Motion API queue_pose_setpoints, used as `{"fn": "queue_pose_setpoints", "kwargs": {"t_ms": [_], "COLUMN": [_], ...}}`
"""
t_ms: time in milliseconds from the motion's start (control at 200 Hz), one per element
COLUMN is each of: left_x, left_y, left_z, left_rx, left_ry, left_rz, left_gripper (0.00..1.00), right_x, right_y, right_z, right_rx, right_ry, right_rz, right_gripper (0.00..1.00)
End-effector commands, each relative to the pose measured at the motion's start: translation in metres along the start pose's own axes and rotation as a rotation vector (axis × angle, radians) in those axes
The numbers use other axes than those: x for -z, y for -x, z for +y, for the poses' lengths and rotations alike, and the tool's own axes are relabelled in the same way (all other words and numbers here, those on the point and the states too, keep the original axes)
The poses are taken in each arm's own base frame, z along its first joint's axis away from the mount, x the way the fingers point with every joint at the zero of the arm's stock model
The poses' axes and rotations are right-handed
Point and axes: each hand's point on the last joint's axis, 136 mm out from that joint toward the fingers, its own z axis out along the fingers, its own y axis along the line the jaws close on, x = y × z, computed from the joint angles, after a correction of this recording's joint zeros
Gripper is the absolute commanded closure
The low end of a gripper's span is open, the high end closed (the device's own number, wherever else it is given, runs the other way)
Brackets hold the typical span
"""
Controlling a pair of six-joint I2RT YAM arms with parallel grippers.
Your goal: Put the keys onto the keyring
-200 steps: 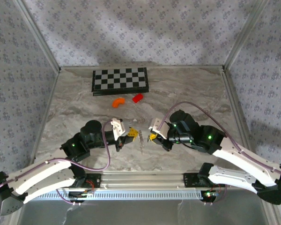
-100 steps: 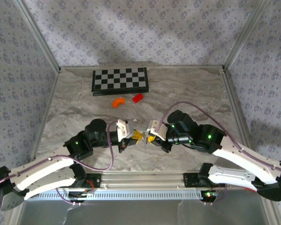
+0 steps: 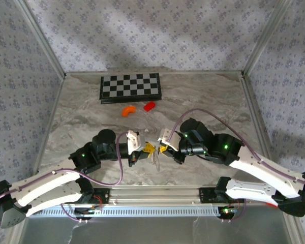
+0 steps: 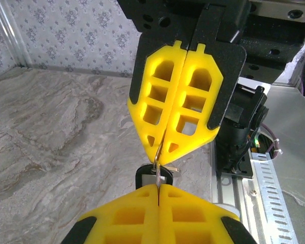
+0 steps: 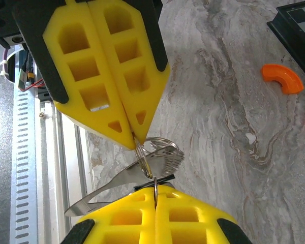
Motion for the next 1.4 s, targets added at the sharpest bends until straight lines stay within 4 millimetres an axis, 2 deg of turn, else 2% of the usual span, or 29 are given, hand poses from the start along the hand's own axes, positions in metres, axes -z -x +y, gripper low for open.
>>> {"fn": "queue_pose_setpoints", "kwargs": {"t_ms": [0,475,1394], "left_x": [0.006,0.007,0.005], "left_y": [0.027,0.026,0.024], "left_z": [-0.007,-0.003,-0.003], "left_rx": [-0.054,-0.055,-0.063], "left_ry": [-0.022,0.001,-0.001], "left_rz": [-0.075,-0.077,-0.062], "left_gripper": [1.0,1.0,1.0], "right_x": [0.004,0.003,0.001], "right_y": [0.007,0.003,0.014], "right_z": [0.001,0.001,0.005], "right_rx": [-0.005,-0.008,-0.005], "right_ry": [0.001,0.0,0.035], "right_rz": [-0.009,0.005,-0.024], "right_gripper": [1.0,1.0,1.0]}}
